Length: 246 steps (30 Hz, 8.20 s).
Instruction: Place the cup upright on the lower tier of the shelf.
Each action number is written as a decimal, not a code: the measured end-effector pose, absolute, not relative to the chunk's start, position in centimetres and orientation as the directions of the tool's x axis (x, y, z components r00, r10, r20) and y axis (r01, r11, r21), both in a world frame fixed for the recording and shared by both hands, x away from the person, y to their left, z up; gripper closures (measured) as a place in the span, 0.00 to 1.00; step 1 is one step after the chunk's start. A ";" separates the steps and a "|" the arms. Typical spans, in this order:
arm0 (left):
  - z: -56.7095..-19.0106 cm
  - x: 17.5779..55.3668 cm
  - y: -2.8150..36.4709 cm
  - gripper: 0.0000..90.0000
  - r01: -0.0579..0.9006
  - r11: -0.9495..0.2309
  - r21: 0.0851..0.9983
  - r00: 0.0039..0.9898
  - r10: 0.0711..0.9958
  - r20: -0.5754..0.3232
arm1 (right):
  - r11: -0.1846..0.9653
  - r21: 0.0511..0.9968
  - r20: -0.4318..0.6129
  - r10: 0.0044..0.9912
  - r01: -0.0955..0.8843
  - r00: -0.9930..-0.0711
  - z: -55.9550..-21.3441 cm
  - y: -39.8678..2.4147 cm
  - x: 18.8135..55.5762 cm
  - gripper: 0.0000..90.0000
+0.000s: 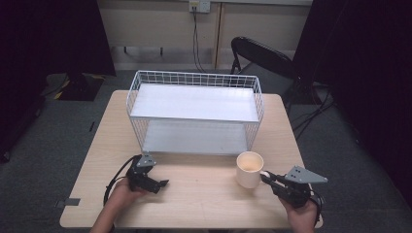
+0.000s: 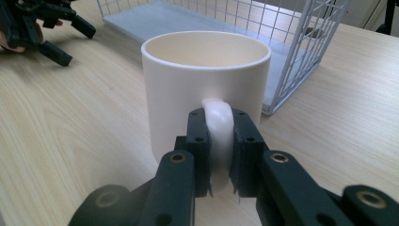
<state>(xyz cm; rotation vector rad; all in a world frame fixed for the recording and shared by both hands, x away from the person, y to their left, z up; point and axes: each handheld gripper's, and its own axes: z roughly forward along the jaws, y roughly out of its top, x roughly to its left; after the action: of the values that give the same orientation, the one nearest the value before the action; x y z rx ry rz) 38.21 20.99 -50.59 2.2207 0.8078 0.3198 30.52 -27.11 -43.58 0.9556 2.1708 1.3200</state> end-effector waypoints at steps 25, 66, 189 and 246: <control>-50.6 38.2 21.0 0.00 0.452 -0.530 0.718 0.771 0.636 -0.015 | 0.301 0.897 0.002 0.731 0.325 -0.682 -42.9 -25.2 32.2 0.89; -50.6 38.2 21.0 0.00 0.452 -0.529 0.718 0.771 0.637 -0.016 | 0.286 0.907 0.007 0.723 0.309 -0.690 -42.5 -22.0 34.3 0.89; -50.6 38.2 21.0 0.00 0.452 -0.530 0.718 0.771 0.636 -0.016 | 0.248 0.916 -0.019 0.812 0.316 -0.583 -44.0 -15.1 41.2 0.89; -50.6 38.2 21.0 0.00 0.453 -0.530 0.717 0.771 0.636 -0.016 | 0.289 0.879 -0.023 0.821 0.380 -0.570 -45.8 -13.6 42.4 0.88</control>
<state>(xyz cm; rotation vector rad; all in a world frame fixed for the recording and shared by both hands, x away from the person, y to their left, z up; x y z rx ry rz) 38.20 21.00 -50.57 2.2221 0.8072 0.3197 42.41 -13.61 -45.76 1.0724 2.0850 1.2236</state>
